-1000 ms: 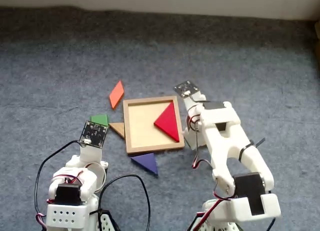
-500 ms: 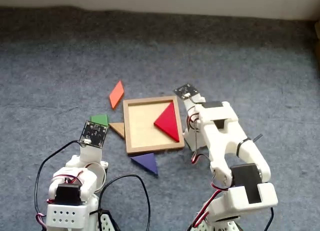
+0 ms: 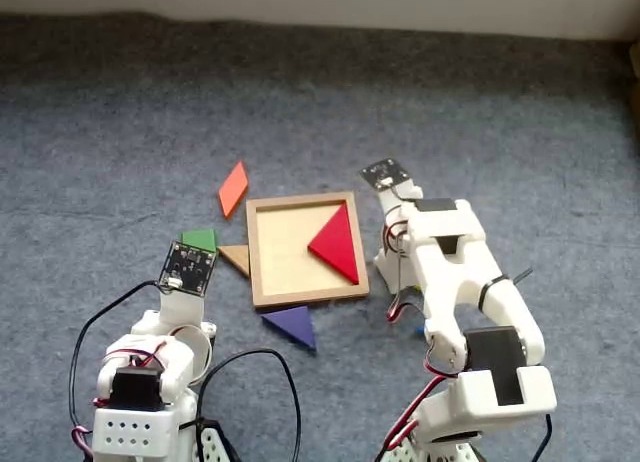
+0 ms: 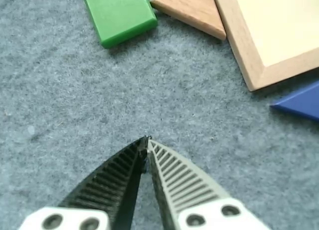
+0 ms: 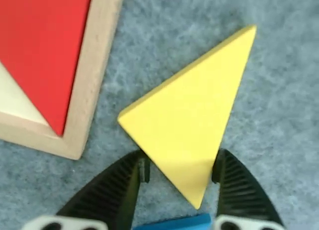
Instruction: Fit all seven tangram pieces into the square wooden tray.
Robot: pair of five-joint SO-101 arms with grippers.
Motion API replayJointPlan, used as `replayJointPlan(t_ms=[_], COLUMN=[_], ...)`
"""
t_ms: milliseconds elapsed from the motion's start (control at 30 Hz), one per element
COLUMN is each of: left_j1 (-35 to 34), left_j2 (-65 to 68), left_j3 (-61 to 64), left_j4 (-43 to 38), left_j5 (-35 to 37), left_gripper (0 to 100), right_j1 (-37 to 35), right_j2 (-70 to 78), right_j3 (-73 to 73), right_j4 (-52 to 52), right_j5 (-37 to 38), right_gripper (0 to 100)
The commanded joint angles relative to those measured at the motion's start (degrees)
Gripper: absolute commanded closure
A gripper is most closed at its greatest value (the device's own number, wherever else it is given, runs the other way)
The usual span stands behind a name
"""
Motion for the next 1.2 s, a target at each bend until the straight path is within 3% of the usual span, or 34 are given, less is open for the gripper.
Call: replayJointPlan(t_ms=[0, 267, 567, 667, 833, 1167], left_j1=[-0.22, -0.22, -0.22, -0.22, -0.22, -0.22], left_j2=[-1.63, -1.63, -1.63, -1.63, -1.63, -1.63], left_j3=[1.10, 1.10, 1.10, 1.10, 1.10, 1.10], left_j4=[0.44, 0.44, 0.44, 0.44, 0.44, 0.44], left_j5=[0.44, 0.44, 0.44, 0.44, 0.44, 0.44], left_gripper=[100, 100, 100, 100, 100, 100], right_j1=[0.40, 0.22, 0.40, 0.22, 0.22, -6.64], right_j2=[-0.22, -11.82, -12.79, -12.88, -12.53, -12.35], right_j3=[-1.19, -0.40, 2.95, 2.68, 1.19, 0.75], right_j4=[-1.01, -1.19, -3.21, -3.21, -3.56, -6.46], right_j5=[0.18, 0.09, -3.25, -6.59, -15.21, -18.81], right_gripper=[82.1, 82.2, 86.5, 80.8, 62.3, 60.8])
